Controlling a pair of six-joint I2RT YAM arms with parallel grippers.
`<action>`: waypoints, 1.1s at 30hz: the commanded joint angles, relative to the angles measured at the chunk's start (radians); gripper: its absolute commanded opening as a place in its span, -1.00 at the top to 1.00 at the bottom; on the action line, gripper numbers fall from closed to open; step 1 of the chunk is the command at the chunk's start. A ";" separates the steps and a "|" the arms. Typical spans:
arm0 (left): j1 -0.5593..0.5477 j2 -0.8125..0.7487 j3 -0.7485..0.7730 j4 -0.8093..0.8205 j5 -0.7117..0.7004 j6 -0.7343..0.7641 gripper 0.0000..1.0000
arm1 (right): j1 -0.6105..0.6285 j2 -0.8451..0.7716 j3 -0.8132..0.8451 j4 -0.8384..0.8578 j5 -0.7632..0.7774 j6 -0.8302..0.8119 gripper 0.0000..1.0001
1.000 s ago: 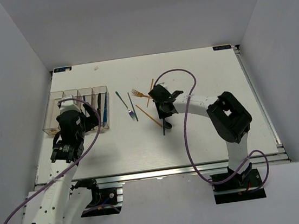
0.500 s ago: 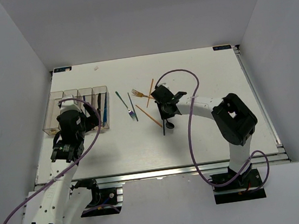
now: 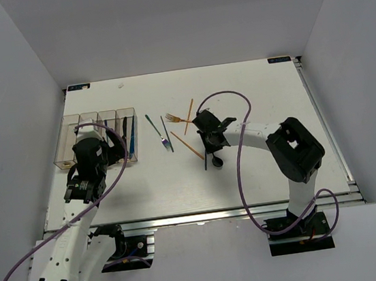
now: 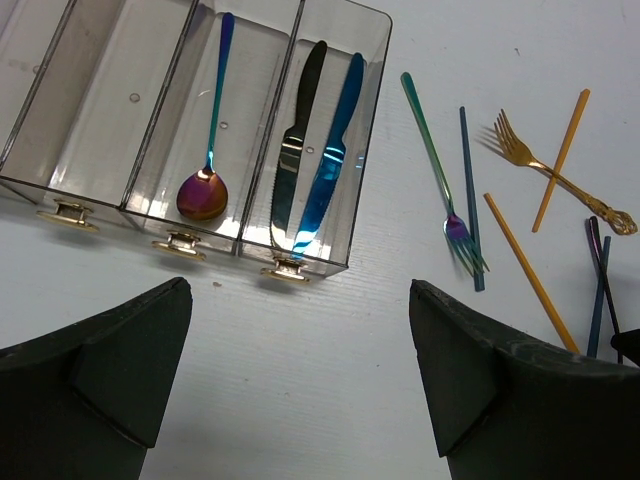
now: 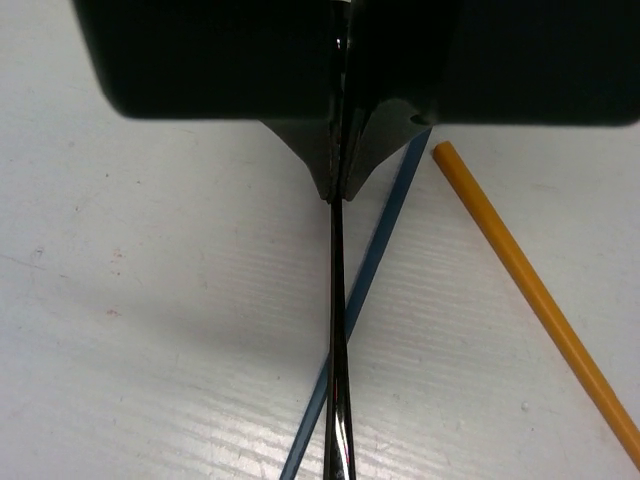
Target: Sort the eating utensils into containers
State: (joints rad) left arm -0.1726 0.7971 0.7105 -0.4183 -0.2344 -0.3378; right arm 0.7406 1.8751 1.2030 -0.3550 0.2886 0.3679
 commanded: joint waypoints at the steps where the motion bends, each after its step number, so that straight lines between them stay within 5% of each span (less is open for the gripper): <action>1: -0.002 0.008 0.026 0.010 0.032 0.002 -0.96 | -0.003 -0.043 -0.048 0.007 -0.022 -0.023 1.00; 8: -0.004 0.021 0.030 0.006 0.050 0.002 -0.97 | -0.004 -0.001 -0.051 0.014 -0.025 -0.041 1.00; 11: -0.002 0.019 0.029 0.007 0.049 0.002 -0.96 | -0.004 0.027 -0.040 0.005 -0.022 -0.041 0.66; 16: -0.002 0.022 0.029 0.006 0.049 0.002 -0.96 | -0.006 0.051 -0.025 -0.002 -0.011 -0.049 0.47; 18: -0.004 0.021 0.030 0.004 0.050 0.002 -0.96 | -0.004 0.062 -0.011 -0.021 0.000 -0.052 0.54; 22: -0.004 0.028 0.040 -0.002 0.099 -0.021 -0.96 | -0.006 0.042 -0.011 -0.029 0.001 -0.055 1.00; 29: -0.053 -0.012 -0.046 0.228 0.380 -0.301 -0.96 | -0.004 -0.199 -0.071 -0.018 -0.023 -0.023 1.00; 33: -0.155 -0.009 -0.107 0.407 0.362 -0.426 -0.96 | -0.004 -0.313 -0.085 -0.013 -0.052 -0.026 1.00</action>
State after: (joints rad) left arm -0.2718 0.7967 0.6411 -0.1856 0.0620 -0.6163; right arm 0.7399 1.6703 1.1088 -0.3817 0.2596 0.3359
